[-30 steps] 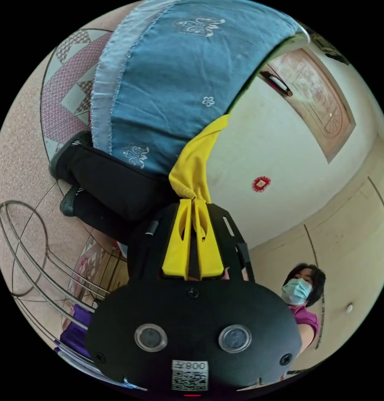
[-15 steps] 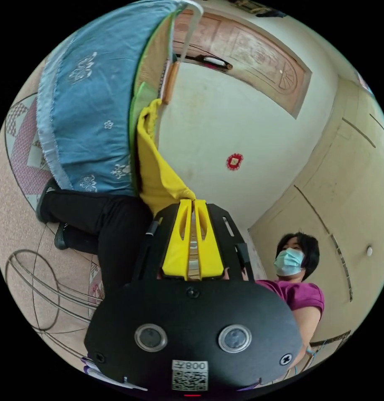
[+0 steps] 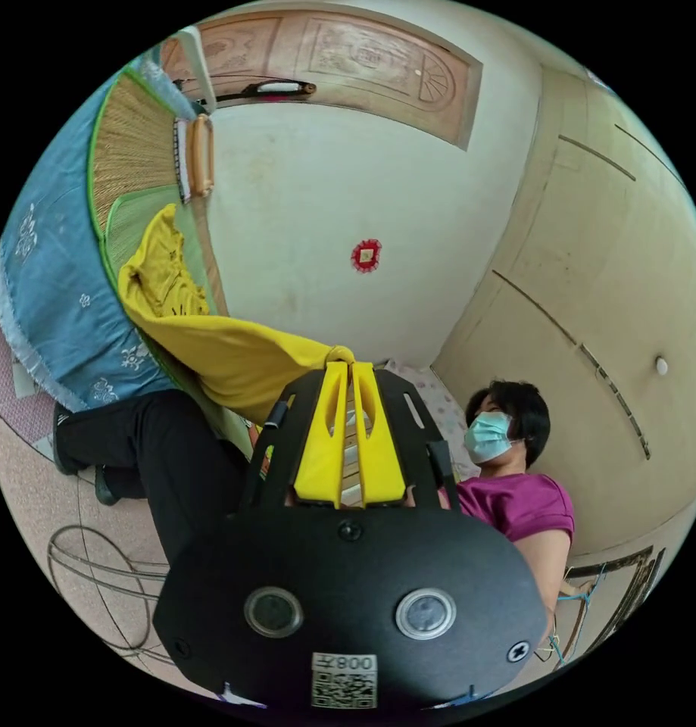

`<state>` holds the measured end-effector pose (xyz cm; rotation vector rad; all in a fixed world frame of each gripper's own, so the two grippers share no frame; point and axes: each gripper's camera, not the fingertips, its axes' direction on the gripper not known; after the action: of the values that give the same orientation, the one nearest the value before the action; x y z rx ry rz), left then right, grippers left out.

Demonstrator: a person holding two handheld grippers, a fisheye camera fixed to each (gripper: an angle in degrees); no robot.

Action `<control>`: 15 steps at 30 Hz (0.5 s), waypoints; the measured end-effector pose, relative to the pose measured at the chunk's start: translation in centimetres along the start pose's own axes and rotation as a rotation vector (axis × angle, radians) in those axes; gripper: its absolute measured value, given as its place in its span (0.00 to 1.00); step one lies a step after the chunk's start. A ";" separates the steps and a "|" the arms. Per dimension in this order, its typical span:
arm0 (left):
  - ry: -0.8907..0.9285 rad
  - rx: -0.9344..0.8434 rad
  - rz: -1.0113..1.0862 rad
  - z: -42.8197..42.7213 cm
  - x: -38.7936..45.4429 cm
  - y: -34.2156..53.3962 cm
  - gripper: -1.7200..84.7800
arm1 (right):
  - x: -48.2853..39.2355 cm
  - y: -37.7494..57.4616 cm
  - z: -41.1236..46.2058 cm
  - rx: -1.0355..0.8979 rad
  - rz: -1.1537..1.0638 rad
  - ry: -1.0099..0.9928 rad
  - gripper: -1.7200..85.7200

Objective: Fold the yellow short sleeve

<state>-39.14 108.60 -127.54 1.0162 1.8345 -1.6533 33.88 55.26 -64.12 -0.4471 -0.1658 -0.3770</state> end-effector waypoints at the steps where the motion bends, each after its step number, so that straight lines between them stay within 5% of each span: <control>1: 0.004 -0.008 0.017 0.2 0.1 -0.4 0.03 | -0.3 0.0 -0.2 -0.002 -0.010 -0.002 0.03; 15: 0.009 -0.040 0.084 0.7 -4.9 -3.2 0.03 | -1.6 -2.3 -5.0 -0.046 0.026 0.079 0.03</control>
<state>-38.73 106.91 -121.92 1.0694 1.7985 -1.5593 31.84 51.63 -68.01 -0.4790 -0.0745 -0.3728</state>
